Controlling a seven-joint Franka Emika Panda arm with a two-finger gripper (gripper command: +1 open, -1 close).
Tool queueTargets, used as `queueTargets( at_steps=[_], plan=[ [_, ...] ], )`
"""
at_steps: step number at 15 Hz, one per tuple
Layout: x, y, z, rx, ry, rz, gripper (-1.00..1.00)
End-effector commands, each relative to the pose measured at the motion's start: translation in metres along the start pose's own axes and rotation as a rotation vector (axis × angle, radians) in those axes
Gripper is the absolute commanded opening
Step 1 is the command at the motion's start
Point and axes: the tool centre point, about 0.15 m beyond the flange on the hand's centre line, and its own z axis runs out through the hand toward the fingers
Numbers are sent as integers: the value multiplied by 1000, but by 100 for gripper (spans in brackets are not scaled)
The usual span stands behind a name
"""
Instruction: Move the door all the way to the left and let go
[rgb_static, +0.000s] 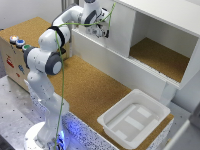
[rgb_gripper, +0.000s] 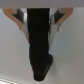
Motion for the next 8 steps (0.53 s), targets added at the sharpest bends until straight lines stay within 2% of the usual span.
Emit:
queueTargets(
  at_steps=[1, 2, 3, 5, 8],
  plan=[
    [0, -29, 19, -69, -5, -23, -100],
    [1, -31, 18, -68, -2, -23, -100],
    [2, -31, 16, -72, -1, -20, 100],
    [2, -28, 12, -87, 5, -5, 100],
    [-2, -24, -9, -158, 74, 37, 100]
  ],
)
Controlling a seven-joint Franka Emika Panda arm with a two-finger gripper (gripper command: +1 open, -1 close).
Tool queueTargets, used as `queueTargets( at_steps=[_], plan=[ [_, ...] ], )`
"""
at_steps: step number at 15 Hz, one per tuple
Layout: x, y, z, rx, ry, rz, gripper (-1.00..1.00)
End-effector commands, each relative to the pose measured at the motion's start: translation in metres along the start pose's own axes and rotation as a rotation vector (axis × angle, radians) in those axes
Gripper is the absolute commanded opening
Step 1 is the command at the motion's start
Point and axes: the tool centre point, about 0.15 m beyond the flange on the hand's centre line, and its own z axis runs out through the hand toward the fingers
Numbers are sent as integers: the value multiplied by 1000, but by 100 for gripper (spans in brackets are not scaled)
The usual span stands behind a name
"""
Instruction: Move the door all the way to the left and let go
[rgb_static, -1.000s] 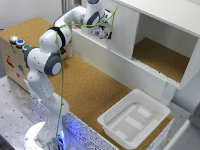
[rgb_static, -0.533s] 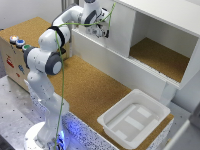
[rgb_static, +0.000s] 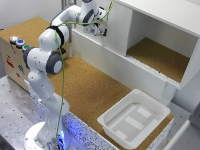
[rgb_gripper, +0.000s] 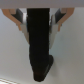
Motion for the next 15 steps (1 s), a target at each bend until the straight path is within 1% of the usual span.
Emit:
queueTargets(
  at_steps=[1, 2, 7, 10, 15],
  plan=[
    [-10, -9, -15, -174, 72, 59, 100],
    [-13, -10, -19, -183, 84, 68, 100],
    [-27, -6, -34, -158, 89, 125, 100],
    [-47, -2, -35, -154, 58, 143, 100],
    [-81, 12, -25, -152, -19, 194, 100]
  ],
)
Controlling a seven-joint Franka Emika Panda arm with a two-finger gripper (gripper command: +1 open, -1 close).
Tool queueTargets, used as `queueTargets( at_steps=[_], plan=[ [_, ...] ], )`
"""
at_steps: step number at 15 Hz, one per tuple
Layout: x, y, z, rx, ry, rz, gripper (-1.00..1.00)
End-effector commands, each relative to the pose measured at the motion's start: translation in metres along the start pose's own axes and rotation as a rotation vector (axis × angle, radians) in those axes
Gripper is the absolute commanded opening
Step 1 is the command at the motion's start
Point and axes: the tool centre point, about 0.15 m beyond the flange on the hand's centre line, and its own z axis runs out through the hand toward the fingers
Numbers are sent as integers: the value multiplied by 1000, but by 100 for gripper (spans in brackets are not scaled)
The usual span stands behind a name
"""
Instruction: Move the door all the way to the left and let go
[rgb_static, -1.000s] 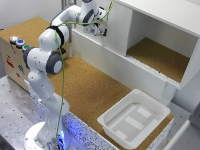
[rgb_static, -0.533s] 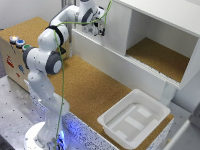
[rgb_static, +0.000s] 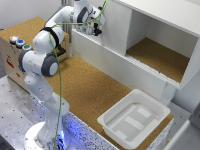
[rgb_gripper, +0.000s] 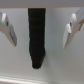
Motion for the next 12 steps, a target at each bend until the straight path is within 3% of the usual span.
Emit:
queueTargets(
  at_steps=[1, 12],
  plan=[
    [-44, 18, 11, -29, -13, 45, 100],
    [-122, 18, 56, -13, -215, 36, 100]
  ],
)
